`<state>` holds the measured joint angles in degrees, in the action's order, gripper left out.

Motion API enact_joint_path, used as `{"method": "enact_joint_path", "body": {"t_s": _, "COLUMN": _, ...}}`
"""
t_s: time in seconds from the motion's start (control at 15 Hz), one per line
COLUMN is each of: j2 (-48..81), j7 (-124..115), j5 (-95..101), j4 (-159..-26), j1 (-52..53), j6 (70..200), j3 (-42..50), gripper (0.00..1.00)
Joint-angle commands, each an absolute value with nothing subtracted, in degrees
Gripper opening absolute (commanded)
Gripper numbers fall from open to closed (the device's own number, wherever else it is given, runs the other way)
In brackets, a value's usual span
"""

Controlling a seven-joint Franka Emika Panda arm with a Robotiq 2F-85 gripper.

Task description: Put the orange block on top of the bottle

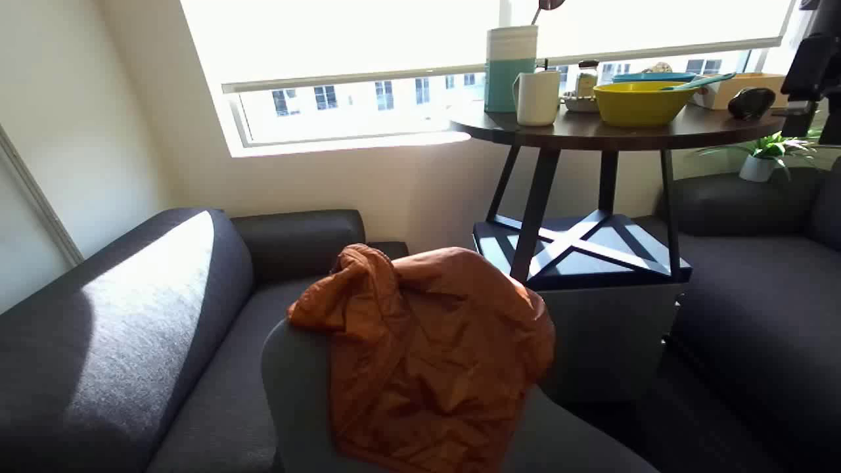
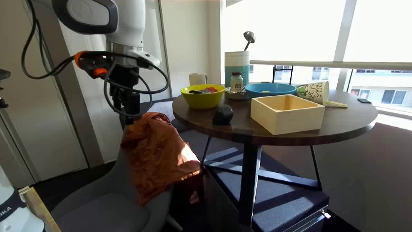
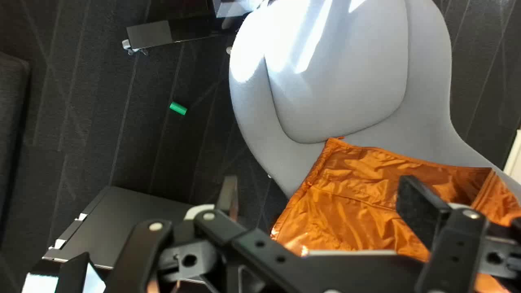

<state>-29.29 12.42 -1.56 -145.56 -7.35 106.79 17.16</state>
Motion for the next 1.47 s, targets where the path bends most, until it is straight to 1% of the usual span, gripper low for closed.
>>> {"method": "enact_joint_path", "body": {"t_s": 0.0, "j2": -29.1, "j7": 12.9, "j5": -2.1, "j4": -145.5, "j1": -8.6, "j6": 106.7, "j3": 16.0, "gripper": 1.00}}
{"method": "enact_joint_path", "body": {"t_s": 0.27, "j2": -29.1, "j7": 12.9, "j5": -2.1, "j4": -145.5, "j1": -8.6, "j6": 106.7, "j3": 16.0, "gripper": 1.00}}
{"method": "enact_joint_path", "body": {"t_s": 0.8, "j2": -30.3, "j7": 7.4, "j5": -1.6, "j4": -140.9, "j1": -15.6, "j6": 116.1, "j3": 17.8, "gripper": 1.00}}
{"method": "enact_joint_path", "body": {"t_s": 1.13, "j2": -29.7, "j7": 1.9, "j5": 0.9, "j4": -134.0, "j1": -20.5, "j6": 122.6, "j3": 17.4, "gripper": 1.00}}
{"method": "enact_joint_path", "body": {"t_s": 1.4, "j2": -25.4, "j7": -3.5, "j5": 3.5, "j4": -126.1, "j1": -22.7, "j6": 128.3, "j3": 16.6, "gripper": 1.00}}
